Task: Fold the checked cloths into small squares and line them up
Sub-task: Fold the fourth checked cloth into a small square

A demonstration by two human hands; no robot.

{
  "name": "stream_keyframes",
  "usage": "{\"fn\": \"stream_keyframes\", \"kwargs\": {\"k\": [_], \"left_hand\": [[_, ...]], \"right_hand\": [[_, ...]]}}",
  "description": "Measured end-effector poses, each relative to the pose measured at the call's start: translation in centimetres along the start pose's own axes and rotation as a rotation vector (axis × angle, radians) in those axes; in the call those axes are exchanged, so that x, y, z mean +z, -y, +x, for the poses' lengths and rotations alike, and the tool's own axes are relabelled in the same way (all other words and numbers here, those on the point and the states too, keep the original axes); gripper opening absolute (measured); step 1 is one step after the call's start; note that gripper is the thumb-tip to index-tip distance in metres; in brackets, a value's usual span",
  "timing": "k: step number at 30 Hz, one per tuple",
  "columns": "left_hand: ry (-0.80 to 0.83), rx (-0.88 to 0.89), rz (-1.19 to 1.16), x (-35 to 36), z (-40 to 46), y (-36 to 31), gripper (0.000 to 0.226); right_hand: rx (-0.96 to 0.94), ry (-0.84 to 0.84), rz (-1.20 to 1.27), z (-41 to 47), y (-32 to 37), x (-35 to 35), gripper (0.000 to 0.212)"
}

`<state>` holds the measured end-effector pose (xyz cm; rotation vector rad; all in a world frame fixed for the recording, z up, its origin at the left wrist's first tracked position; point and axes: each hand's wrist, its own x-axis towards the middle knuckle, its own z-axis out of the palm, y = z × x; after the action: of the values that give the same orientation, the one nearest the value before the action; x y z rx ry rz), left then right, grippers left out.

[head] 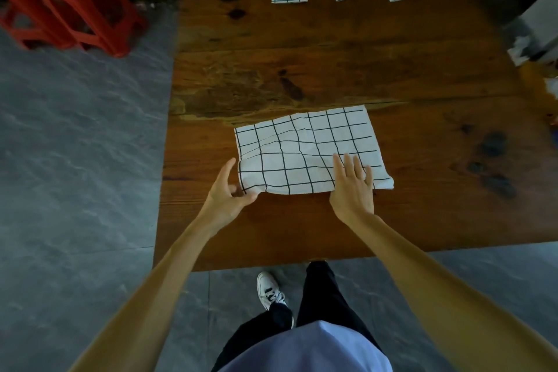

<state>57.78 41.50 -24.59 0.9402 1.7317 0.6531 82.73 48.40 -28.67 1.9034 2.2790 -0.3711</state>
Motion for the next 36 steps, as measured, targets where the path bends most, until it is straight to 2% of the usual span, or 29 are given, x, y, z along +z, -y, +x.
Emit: {"fn": "stream_keyframes", "kwargs": {"k": [5,10,13,16,18,20,22,24,27,31,36], "left_hand": [[-0.004,-0.039,-0.013,-1.2,0.0,0.0,0.093],[0.084,-0.065,0.126,-2.5,0.2,0.5,0.082],[-0.05,-0.02,0.174,-1.9,0.6,0.1,0.069],[-0.23,0.148,0.362,-0.6,1.2,-0.2,0.054],[-0.215,0.247,0.487,1.1,1.7,-0.2,0.051],[-0.174,0.329,0.614,3.2,2.5,-0.5,0.053],[-0.132,0.369,0.76,5.1,3.4,-0.7,0.057],[-0.09,0.39,0.883,6.7,4.4,-0.8,0.06],[-0.062,0.425,0.997,8.2,5.6,-0.3,0.062],[-0.018,0.387,1.066,8.8,6.4,1.5,0.067],[-0.055,0.405,1.096,9.1,6.3,3.2,0.074]], "right_hand": [[-0.101,-0.012,-0.102,0.0,0.8,-0.3,0.077],[-0.155,0.05,-0.163,0.1,0.5,-0.3,0.08],[-0.195,0.118,-0.096,-0.3,0.6,-0.1,0.088],[-0.203,0.146,0.026,-0.5,0.3,-0.2,0.09],[-0.197,0.163,0.156,-0.6,0.1,-0.4,0.085],[-0.208,0.15,0.256,-0.6,0.0,-0.4,0.07],[-0.216,0.088,0.279,-0.3,0.1,-0.2,0.054],[-0.221,0.024,0.254,0.7,0.2,0.1,0.048],[-0.213,0.03,0.142,2.3,0.1,0.7,0.055],[-0.137,0.116,0.058,2.7,-1.5,2.6,0.067],[-0.159,0.113,0.013,2.2,-2.7,4.0,0.078]]}}
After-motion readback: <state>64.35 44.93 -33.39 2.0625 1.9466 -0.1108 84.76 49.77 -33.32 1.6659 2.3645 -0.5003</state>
